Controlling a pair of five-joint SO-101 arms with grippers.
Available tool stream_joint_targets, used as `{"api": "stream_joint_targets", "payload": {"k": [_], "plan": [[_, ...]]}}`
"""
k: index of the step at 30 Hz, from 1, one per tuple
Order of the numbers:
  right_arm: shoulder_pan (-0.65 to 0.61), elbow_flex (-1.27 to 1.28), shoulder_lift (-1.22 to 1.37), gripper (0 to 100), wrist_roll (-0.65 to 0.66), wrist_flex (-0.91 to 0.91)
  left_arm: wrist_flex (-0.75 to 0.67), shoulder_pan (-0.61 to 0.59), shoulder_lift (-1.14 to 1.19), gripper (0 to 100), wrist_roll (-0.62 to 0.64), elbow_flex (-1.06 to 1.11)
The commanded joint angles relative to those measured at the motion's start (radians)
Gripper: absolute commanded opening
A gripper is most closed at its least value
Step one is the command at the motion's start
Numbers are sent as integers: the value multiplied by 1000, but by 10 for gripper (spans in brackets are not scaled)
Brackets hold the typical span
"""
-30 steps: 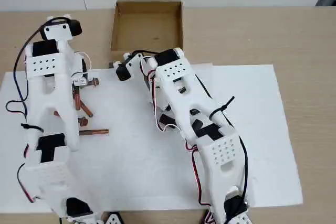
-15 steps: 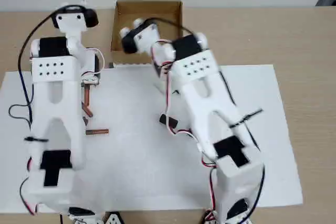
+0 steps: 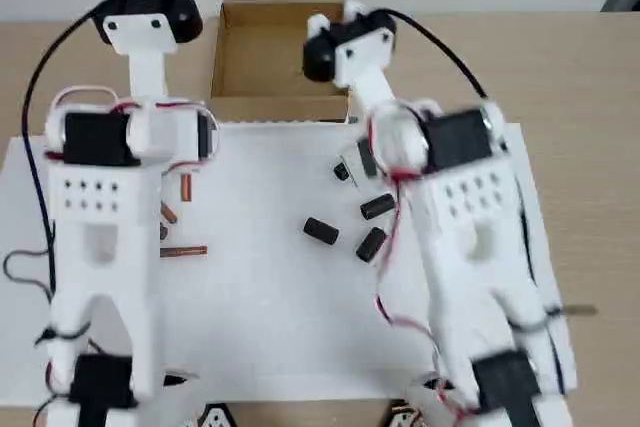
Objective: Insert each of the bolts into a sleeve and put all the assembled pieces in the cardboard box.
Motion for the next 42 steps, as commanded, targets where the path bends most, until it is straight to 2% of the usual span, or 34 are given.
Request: {"api": "stream_joint_targets", "payload": {"k": [1,6,10,16,22,25,28,31,34,39,42], "plan": [[8,118,-242,4,-17,2,14,74,-173,5,2,79],[13,341,-443,4,-17,-2,-18,206,-371,5,6,286],[13,480,-567,4,-25,-33,-101,238,-540,5,6,469],[13,718,-769,4,-216,-211,-282,236,-868,5,18,820],[7,1013,-1029,4,-290,-424,-446,241,-1281,5,166,1125],[7,1135,-1139,3,-296,-461,-485,241,-1441,5,189,1251],[5,1229,-1234,3,-295,-489,-517,239,-1567,5,262,1326],[-19,1307,-1313,3,-292,-513,-520,238,-1576,5,327,1349],[-110,1384,-1385,3,-292,-513,-522,238,-1560,5,388,1345],[-280,1470,-1504,3,-285,-567,-555,241,-1559,5,394,1353],[-352,1502,-1543,3,-230,-585,-626,241,-1559,5,394,1389]]}}
